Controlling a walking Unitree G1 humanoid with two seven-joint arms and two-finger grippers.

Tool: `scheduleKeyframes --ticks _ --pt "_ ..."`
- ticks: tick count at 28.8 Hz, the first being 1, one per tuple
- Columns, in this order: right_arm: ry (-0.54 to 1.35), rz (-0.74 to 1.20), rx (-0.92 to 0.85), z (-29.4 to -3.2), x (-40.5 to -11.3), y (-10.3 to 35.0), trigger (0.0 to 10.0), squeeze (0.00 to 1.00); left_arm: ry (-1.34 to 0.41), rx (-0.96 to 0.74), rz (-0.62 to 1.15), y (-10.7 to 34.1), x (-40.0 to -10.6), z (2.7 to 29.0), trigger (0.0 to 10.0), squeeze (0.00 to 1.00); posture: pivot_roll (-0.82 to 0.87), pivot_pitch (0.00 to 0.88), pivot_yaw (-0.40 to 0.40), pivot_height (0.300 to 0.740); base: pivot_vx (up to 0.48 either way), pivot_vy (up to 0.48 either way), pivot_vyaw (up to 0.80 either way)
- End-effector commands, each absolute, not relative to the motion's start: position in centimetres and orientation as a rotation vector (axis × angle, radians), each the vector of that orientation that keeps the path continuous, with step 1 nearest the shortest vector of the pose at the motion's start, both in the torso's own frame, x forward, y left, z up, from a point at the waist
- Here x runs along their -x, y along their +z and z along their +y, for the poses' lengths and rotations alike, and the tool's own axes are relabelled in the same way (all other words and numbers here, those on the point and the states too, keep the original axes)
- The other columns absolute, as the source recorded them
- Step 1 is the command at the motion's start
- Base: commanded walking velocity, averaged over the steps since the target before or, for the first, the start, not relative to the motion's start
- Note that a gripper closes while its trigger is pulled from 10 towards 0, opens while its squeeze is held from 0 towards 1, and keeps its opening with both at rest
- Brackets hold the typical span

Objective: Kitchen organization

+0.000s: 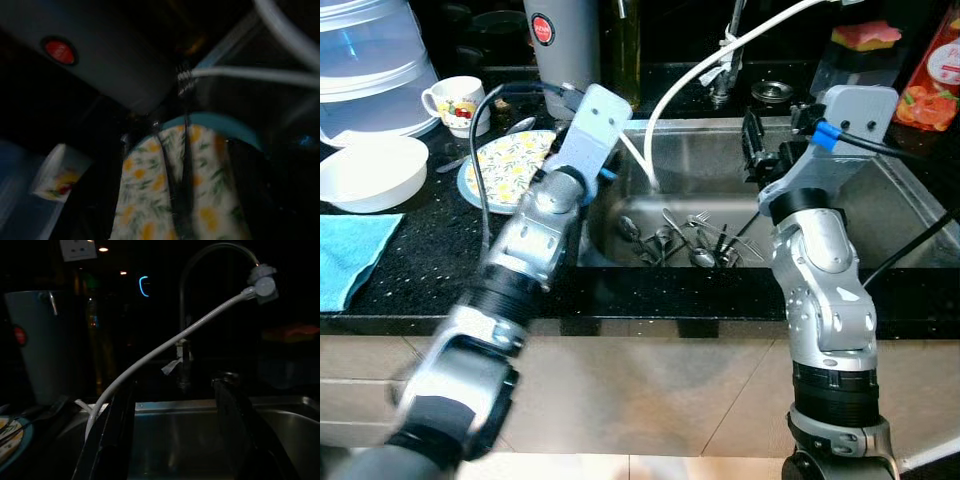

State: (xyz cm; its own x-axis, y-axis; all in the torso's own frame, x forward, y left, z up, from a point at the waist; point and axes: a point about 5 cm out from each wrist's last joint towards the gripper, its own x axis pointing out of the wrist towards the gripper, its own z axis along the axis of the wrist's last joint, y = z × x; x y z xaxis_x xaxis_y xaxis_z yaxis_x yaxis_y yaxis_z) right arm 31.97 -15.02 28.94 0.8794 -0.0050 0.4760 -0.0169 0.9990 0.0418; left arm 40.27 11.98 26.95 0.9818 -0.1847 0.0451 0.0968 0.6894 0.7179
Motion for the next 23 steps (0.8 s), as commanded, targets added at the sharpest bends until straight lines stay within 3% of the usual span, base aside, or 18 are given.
scheduleKeyframes --ticks 1,10,19,23 --pt "0.015 -0.497 -0.052 -14.8 -31.9 28.9 10.0 0.0 -0.186 -0.896 -0.089 26.6 -40.4 12.4 10.0 0.0 0.09 0.056 0.076 0.74 0.0 0.0 0.0" --pt "0.017 -0.501 -0.052 -14.7 -32.1 29.1 10.0 0.0 -0.115 -0.708 -0.005 26.4 -41.3 13.9 10.0 0.0 0.08 0.068 0.068 0.74 0.0 0.0 0.0" --pt "0.032 -0.53 -0.037 -14.9 -31.8 30.1 10.0 0.0 -0.106 -0.212 0.147 25.2 -42.3 13.7 10.0 0.0 0.06 0.081 0.067 0.74 0.0 0.0 0.0" --pt "0.086 -0.542 -0.025 -14.2 -31.6 30.6 10.0 0.0 -0.076 -0.157 0.166 25.0 -42.4 14.0 10.0 0.0 0.06 0.091 0.062 0.74 0.0 0.0 0.0"
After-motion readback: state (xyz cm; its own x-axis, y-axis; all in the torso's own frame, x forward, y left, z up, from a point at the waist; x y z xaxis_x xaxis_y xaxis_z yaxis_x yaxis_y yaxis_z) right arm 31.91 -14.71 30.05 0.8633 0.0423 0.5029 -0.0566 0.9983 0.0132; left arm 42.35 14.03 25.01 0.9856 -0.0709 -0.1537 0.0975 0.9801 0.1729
